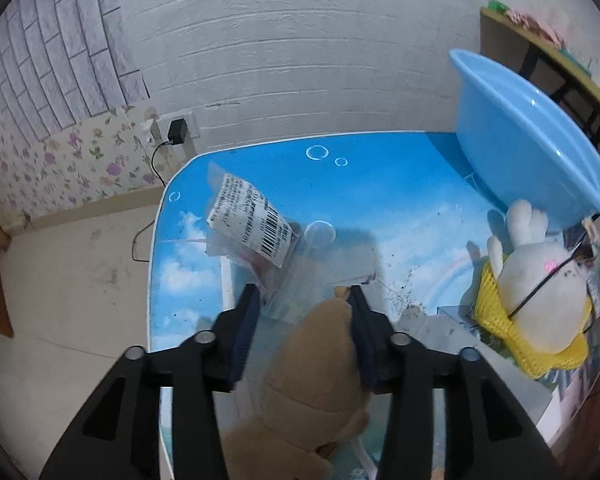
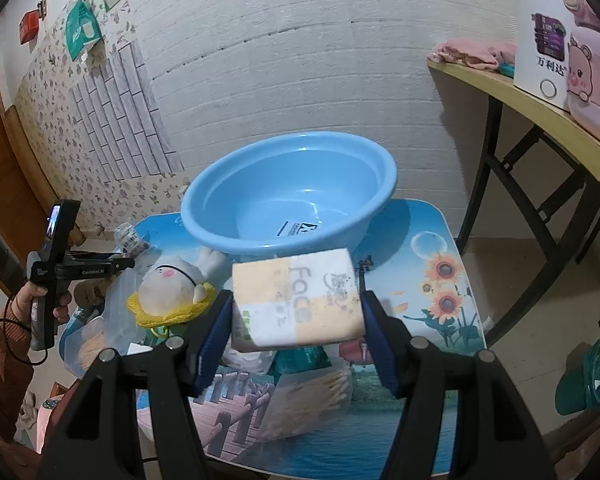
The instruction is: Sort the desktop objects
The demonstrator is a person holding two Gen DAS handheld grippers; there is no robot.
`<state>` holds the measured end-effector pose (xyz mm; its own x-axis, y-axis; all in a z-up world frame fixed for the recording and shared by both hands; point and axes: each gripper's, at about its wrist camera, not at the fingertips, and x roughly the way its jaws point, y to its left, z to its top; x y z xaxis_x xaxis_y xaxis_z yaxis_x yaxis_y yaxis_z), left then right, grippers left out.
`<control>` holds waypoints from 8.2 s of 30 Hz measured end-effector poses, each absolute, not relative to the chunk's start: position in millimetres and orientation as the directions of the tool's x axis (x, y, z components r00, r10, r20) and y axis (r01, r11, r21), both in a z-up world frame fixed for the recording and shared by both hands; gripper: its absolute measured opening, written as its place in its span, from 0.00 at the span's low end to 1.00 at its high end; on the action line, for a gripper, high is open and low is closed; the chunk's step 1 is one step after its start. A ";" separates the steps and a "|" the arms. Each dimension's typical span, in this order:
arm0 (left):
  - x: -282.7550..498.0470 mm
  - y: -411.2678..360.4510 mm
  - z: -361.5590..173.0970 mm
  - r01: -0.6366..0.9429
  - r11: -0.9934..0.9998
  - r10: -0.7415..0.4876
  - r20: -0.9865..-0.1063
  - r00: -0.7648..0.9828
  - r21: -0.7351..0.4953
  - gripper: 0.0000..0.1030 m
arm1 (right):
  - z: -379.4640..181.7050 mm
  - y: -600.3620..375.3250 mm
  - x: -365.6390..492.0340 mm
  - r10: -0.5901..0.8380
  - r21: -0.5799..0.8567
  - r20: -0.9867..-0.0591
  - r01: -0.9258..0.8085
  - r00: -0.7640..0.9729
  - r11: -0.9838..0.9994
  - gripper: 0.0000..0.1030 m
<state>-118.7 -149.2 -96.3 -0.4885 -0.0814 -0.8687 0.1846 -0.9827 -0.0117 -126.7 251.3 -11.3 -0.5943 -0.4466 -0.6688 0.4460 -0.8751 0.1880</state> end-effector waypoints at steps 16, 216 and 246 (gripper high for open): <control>-122.8 -164.2 -91.4 0.229 -0.973 -0.114 -0.847 -0.520 -0.009 0.72 | -7.1 254.6 -131.0 -0.443 0.185 -0.655 0.438 -0.613 -0.880 0.60; 25.8 -47.9 -47.9 -0.026 -0.989 0.124 -0.734 -0.668 -0.143 0.66 | -61.1 255.3 -93.8 -0.437 0.183 -0.694 0.446 -0.572 -0.876 0.26; 21.0 -38.3 -83.7 -0.057 -0.994 0.105 -0.796 -0.597 -0.088 0.91 | -71.0 261.7 -100.4 -0.452 0.225 -0.714 0.436 -0.535 -0.872 0.25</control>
<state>21.0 -38.3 -83.7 -0.5967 0.1050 -0.7956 -0.0569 -0.9944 -0.0885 -100.4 261.7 -71.0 -0.5348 -0.4517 -0.7141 0.4356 -0.8716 0.2251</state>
